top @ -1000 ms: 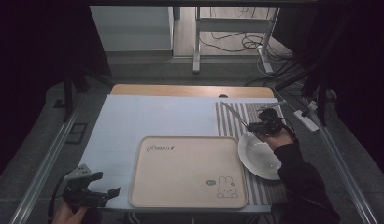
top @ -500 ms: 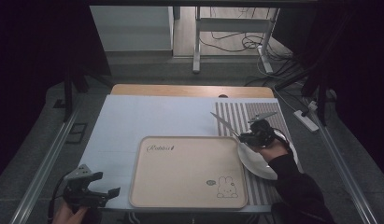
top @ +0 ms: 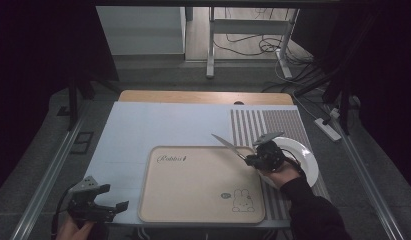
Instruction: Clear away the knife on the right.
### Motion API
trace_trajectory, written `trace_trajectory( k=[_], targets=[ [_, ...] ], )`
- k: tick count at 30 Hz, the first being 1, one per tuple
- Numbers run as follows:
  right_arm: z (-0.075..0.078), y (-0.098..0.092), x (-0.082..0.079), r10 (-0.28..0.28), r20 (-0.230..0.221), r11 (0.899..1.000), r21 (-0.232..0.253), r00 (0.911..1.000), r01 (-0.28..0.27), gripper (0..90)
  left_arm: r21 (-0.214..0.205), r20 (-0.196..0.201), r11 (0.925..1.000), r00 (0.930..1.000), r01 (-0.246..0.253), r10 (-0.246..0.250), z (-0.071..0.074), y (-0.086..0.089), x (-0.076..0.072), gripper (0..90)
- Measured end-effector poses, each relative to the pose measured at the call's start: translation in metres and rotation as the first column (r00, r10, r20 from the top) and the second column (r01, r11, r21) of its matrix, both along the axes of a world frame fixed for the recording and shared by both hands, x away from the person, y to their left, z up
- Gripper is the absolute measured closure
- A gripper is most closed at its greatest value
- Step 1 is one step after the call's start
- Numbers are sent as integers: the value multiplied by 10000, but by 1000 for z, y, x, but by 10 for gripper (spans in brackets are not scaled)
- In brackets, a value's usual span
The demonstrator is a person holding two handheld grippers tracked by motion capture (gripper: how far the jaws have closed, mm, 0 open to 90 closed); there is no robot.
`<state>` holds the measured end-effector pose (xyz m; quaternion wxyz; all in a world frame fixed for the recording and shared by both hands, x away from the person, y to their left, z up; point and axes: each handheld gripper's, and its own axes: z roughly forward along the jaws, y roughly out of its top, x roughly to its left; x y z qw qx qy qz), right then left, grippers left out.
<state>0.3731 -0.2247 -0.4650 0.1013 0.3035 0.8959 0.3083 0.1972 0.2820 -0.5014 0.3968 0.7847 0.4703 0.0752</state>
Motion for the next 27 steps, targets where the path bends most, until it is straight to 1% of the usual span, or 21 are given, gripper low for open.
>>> trace_trajectory(
  k=[1, 6, 14, 20, 22, 23, 24, 25, 27],
  targets=[
    [-1, 2, -2, 43, 21, 10000, -49, 10000, -43, 804, -4, 0, 10000, 10000, 0, 0, 0, 0, 0, 15],
    [-8, 11, -14, 344, -153, 9991, -259, 9993, -348, 804, 4, 15, 10000, 10000, 7, -7, 0, 0, 0, 15],
    [-22, 20, -31, 705, -549, 9957, -563, 9960, -736, 804, 21, 16, 10000, 10000, 18, -18, 0, 0, 0, 15],
    [-33, 27, -40, 1033, -741, 9890, -982, 9919, -1103, 801, 26, 16, 10000, 10000, 15, -15, 0, 0, 0, 15],
    [-36, 29, -40, 1087, -970, 9871, -1070, 9893, -1190, 793, 21, 18, 10000, 10000, 8, -9, 0, 0, 0, 15],
    [-36, 28, -41, 1105, -992, 9879, -976, 9889, -1202, 781, 32, 16, 10000, 10000, 10, -10, 0, 0, 0, 15],
    [-35, 28, -40, 1137, -1124, 9886, -856, 9871, -1236, 708, 46, 11, 10000, 10000, 12, -12, 0, -1, 0, 15],
    [-33, 27, -38, 1183, -1112, 9891, -744, 9867, -1270, 666, 49, 8, 10000, 10000, 13, -13, 0, -1, 0, 15],
    [-28, 27, -36, 1266, -1010, 9890, -635, 9868, -1334, 686, 53, -8, 10000, 10000, 8, -8, 0, -1, 0, 15]
  ],
)
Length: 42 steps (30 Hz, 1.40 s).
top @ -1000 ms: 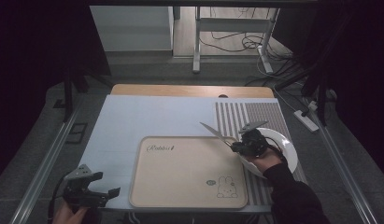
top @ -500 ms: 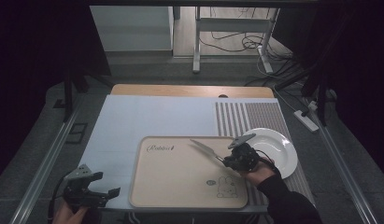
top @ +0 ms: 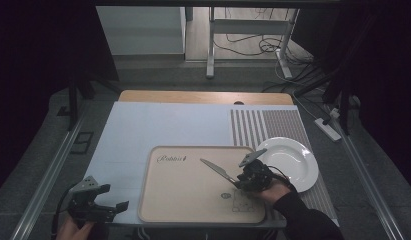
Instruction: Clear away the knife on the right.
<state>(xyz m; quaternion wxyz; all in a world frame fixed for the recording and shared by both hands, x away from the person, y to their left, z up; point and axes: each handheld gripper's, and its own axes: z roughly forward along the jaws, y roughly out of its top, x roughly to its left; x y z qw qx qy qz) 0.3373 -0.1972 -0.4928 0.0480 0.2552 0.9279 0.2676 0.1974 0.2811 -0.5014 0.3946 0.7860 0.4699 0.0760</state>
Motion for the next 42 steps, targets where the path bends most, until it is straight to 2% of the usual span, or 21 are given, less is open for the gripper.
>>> trace_trajectory(
  k=[2, 4, 9, 13, 18, 21, 30, 38, 42],
  targets=[
    [5, 2, 3, 142, 152, 9999, 95, 9998, -144, 802, 6, -11, 10000, 10000, -6, 6, 0, 0, 0, 15],
    [8, 7, 6, 546, 108, 9982, 230, 9984, -549, 900, -3, -17, 10000, 10000, -17, 17, 0, 0, 0, 15],
    [8, 37, 19, 958, 13, 9953, 139, 9954, -958, 900, -1, -13, 10000, 10000, -17, 17, 0, 0, 0, 15],
    [0, 62, 28, 1312, -41, 9911, -223, 9913, -1313, 900, -14, 3, 10000, 10000, -11, 11, 0, 1, 0, 15],
    [-11, 75, 35, 1547, -30, 9861, -612, 9880, -1546, 900, -17, 22, 10000, 10000, -2, 2, 0, 1, 0, 15],
    [-12, 73, 39, 1426, -51, 9885, -508, 9898, -1427, 900, 2, 22, 10000, 10000, 8, -8, 0, 0, 0, 15],
    [-9, 48, 40, 796, 133, 9928, -903, 9967, -781, 900, 3, 16, 10000, 10000, 12, -12, 0, 0, 0, 15],
    [-8, 27, 36, 494, 57, 9955, -818, 9988, -488, 900, 37, 16, 10000, 10000, 18, -18, 0, 0, 0, 16],
    [-7, 15, 35, 326, -133, 9972, -670, 9994, -334, 900, 37, 10, 10000, 10000, 7, -8, 0, 0, 0, 16]
  ],
)
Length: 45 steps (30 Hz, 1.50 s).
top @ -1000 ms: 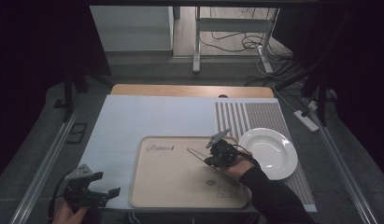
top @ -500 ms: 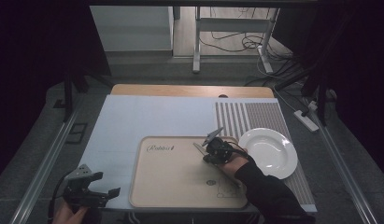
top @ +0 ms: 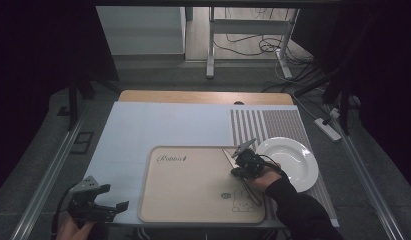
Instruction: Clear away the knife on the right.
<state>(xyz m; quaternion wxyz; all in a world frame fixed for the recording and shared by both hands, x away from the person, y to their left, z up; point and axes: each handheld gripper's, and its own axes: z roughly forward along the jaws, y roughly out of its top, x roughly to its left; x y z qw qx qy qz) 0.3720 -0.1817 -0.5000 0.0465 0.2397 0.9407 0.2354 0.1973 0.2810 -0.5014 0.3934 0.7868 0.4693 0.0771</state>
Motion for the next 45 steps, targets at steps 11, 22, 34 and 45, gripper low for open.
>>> trace_trajectory(
  k=[11, 22, 34, 45],
  targets=[
    [3, -26, -11, -402, -103, 9991, 149, 9991, 404, 900, 40, -12, 10000, 10000, -12, 13, 0, -1, 0, 17],
    [3, -44, -16, -1134, -203, 9933, 204, 9933, 1138, 900, 36, -9, 10000, 10000, -20, 20, 0, -1, 0, 17],
    [14, -35, -19, -1393, 262, 9860, 963, 9899, 1362, 597, 49, 2, 10000, 10000, -4, 4, 0, -1, 0, 17],
    [21, -38, -23, -1763, 631, 9785, 1201, 9823, 1679, 276, 53, 5, 10000, 10000, 0, 0, 0, -1, 0, 17]
  ],
)
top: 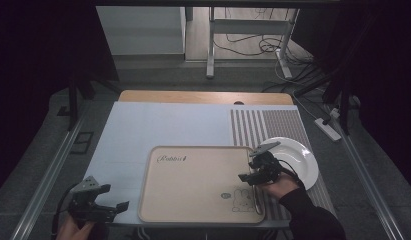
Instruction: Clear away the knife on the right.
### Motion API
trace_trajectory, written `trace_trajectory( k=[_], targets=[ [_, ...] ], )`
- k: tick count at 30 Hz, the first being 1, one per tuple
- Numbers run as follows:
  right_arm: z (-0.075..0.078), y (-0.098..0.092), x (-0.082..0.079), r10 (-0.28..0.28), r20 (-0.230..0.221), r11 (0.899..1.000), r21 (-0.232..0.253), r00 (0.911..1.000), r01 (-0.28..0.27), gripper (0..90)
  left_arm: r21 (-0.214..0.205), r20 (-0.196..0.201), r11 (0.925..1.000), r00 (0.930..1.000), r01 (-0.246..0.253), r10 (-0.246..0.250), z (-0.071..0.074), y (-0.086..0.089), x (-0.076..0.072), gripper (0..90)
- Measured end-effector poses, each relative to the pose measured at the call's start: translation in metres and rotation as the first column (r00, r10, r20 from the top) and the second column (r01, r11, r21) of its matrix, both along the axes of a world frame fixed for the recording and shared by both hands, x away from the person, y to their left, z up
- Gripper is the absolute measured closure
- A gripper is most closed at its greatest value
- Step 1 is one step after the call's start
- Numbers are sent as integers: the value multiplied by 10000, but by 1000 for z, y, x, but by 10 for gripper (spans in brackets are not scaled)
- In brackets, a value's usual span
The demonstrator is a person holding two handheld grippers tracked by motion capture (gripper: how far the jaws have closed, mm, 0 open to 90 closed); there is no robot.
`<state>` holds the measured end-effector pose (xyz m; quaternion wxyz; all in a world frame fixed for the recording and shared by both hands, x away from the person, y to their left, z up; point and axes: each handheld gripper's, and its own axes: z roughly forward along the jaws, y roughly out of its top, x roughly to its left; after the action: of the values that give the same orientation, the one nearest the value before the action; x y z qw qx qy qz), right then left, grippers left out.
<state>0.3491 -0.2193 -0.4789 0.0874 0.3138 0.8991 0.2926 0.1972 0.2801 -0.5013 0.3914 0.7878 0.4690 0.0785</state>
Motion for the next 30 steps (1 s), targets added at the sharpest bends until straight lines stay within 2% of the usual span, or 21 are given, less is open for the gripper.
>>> trace_trajectory(
  k=[4, 13, 19, 26, 30],
  targets=[
    [-1, -1, 0, -115, -62, 9999, -8, 9999, 115, 241, 3, 4, 10000, 10000, 10, -10, 0, 0, 0, 17],
    [-3, -6, -5, -341, 92, 9991, 247, 9994, 339, 75, 8, 10, 10000, 10000, 19, -19, 0, 0, 0, 17],
    [-4, -13, -11, -604, 397, 9980, 230, 9974, 595, 0, 8, 12, 10000, 10000, 21, -21, 0, 0, 0, 17],
    [-3, -24, -20, -840, 887, 9964, 156, 9925, 830, 0, -8, 12, 10000, 10000, 22, -22, 0, 0, 0, 17],
    [-2, -33, -23, -1051, 929, 9941, 358, 9901, 1022, 0, 6, 21, 10000, 10000, 33, -33, 0, 0, 0, 17]
  ],
)
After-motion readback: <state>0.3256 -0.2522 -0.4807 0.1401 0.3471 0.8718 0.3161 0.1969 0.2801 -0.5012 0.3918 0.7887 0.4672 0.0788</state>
